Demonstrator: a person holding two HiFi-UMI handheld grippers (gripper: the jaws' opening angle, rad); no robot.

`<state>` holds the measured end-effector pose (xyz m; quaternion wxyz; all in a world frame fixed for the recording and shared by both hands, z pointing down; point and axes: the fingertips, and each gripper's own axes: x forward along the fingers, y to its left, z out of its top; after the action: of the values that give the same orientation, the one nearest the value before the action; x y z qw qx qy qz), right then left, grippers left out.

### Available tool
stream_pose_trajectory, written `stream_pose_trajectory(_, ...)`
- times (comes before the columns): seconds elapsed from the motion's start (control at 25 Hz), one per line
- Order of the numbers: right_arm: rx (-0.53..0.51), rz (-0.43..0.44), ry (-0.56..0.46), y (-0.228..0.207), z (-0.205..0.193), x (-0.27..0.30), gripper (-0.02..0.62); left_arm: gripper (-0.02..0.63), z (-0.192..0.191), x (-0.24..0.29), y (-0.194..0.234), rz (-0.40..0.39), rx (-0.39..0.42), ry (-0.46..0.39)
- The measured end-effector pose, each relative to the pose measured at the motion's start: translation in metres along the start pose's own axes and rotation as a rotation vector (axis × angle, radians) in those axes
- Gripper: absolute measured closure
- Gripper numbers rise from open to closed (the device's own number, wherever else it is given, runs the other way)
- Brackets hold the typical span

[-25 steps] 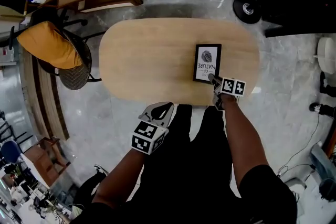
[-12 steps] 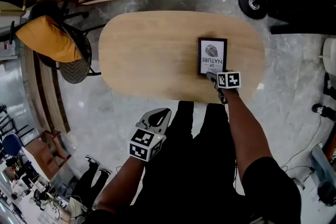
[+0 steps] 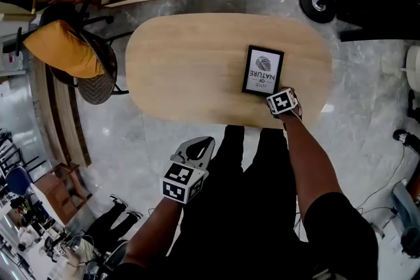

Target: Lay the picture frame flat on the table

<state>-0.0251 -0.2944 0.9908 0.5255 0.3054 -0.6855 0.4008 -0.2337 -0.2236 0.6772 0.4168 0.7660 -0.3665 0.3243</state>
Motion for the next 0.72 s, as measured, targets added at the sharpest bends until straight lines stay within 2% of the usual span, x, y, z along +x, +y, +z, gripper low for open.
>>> stream_pose_trajectory(0.16, 0.099, 0.024, -0.073, 0.01, 0.006, -0.034, 0.24, 0.601, 0.021, 0.001, -0.004, -0.022, 0.038, -0.036)
stream_pose_trajectory(0.28, 0.172, 0.126, -0.231, 0.038, 0.032, -0.094, 0.257, 0.601, 0.049, -0.001, -0.017, -0.066, 0.096, -0.09)
stream_pose_trajectory(0.32, 0.19, 0.148, -0.292, 0.047, 0.042, -0.121, 0.346, 0.601, 0.059, -0.001, -0.022, -0.085, 0.119, -0.107)
stream_pose_trajectory(0.36, 0.205, 0.165, -0.347, 0.056, 0.051, -0.149, 0.51, 0.601, 0.069, -0.001, -0.028, -0.106, 0.141, -0.122)
stream_pose_trajectory(0.4, 0.212, 0.181, -0.395, 0.067, 0.059, -0.176, 0.56, 0.601, 0.077, -0.002, -0.036, -0.128, 0.162, -0.133)
stream_pose_trajectory(0.44, 0.211, 0.198, -0.441, 0.078, 0.064, -0.204, 0.582, 0.601, 0.084, -0.003, -0.044, -0.15, 0.184, -0.142)
stream_pose_trajectory(0.6, 0.178, 0.244, -0.638, 0.124, 0.071, -0.308, 0.594, 0.601, 0.096, -0.018, -0.083, -0.218, 0.288, -0.17)
stream_pose_trajectory(0.72, 0.181, 0.259, -0.778, 0.139, 0.059, -0.379, 0.594, 0.601, 0.109, -0.039, -0.106, -0.223, 0.318, -0.227)
